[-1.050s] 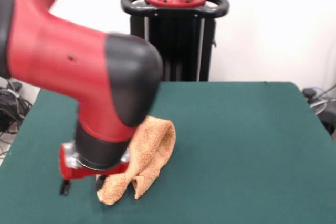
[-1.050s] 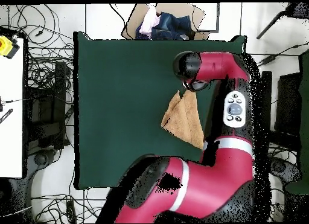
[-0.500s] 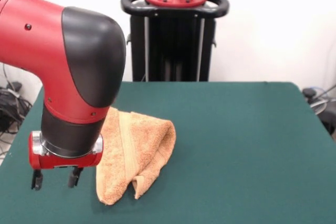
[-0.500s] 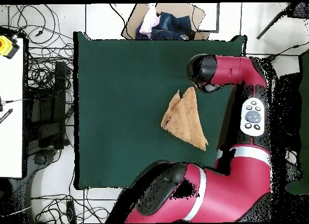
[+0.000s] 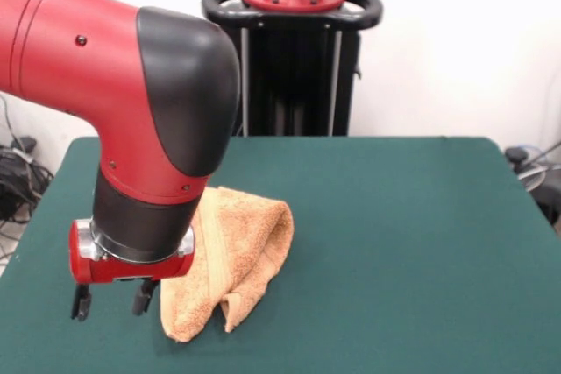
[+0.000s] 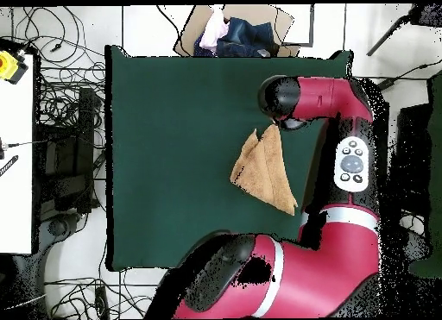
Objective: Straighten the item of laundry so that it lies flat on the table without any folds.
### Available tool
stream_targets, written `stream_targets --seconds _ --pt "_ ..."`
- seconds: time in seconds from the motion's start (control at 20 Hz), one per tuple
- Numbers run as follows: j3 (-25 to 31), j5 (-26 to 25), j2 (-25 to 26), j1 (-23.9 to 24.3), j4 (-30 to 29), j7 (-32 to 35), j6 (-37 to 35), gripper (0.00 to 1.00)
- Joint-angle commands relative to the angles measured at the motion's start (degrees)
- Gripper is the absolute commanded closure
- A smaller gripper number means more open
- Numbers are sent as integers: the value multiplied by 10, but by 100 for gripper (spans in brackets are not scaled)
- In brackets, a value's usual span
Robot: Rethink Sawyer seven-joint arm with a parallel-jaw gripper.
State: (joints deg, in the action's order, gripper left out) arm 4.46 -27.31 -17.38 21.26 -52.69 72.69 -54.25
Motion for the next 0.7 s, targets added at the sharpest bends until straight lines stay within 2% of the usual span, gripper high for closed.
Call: stream_targets --seconds 0.05,0.7 --pt "16 -41 -11 -6 -128 -37 79 0" --pt "29 -49 -13 30 -166 -63 140 0"
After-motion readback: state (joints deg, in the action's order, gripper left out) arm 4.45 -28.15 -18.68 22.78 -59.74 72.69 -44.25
